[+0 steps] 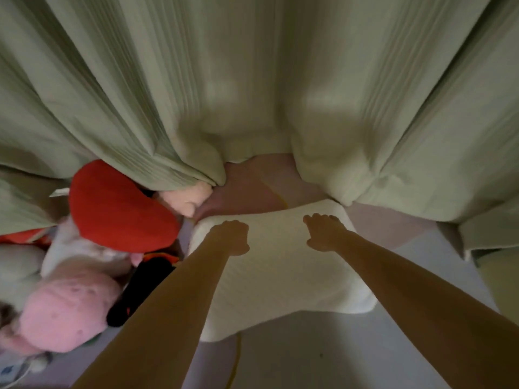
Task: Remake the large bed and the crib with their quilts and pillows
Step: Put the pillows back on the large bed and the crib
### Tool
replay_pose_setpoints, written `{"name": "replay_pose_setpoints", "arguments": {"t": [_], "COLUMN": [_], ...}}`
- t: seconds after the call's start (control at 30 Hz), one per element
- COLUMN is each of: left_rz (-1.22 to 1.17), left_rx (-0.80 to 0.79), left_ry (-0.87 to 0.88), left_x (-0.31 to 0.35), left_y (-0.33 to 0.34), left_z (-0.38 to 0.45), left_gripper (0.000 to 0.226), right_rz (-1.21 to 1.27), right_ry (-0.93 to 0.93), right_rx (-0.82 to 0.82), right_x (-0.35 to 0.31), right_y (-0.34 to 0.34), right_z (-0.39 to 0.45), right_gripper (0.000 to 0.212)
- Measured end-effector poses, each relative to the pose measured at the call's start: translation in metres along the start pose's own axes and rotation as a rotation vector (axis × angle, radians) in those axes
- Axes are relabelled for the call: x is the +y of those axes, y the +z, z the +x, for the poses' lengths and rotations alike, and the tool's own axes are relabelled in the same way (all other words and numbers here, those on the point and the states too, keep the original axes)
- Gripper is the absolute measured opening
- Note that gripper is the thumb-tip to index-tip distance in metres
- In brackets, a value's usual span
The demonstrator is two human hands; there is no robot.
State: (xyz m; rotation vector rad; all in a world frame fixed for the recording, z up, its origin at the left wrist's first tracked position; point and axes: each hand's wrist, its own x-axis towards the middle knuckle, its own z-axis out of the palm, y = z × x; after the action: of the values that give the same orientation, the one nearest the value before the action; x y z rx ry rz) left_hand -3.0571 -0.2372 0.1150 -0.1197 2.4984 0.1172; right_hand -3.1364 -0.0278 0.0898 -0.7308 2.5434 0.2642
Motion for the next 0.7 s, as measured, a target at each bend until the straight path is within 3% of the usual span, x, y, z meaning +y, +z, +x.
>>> {"name": "replay_pose_setpoints", "arguments": {"t": [0.2, 0.33, 0.43, 0.57, 0.7], "left_rz": [-0.010, 0.039, -0.064, -0.148, -0.004], "left_rx": [0.036, -0.002, -0.082, -0.086, -0.009], "left_ry": [-0.019, -0.047, -0.096, -0.172, -0.090], "left_x": [-0.002, -0.011, -0.024, -0.030, -0.007], "left_y": [0.028, 0.047, 0.044, 0.037, 0.036], "left_z": [0.102, 0.139, 0.155, 0.150, 0.108], "left_gripper": [0.101, 0.126, 0.135, 0.110, 0.057], "right_rz": [-0.021, -0.097, -0.022, 0.034, 0.012], "right_ry": [-0.053, -0.084, -0.050, -0.052, -0.125], "right_rx": [-0.073, -0.146, -0.254, -0.318, -0.183], "right_x": [0.022, 0.026, 0.032, 0.027, 0.022], "right_y": [0.013, 0.033, 0.039, 0.041, 0.041], "right_z": [0.102, 0.139, 0.160, 0.163, 0.121], "right_gripper": [0.103, 0.120, 0.126, 0.124, 0.085]}}
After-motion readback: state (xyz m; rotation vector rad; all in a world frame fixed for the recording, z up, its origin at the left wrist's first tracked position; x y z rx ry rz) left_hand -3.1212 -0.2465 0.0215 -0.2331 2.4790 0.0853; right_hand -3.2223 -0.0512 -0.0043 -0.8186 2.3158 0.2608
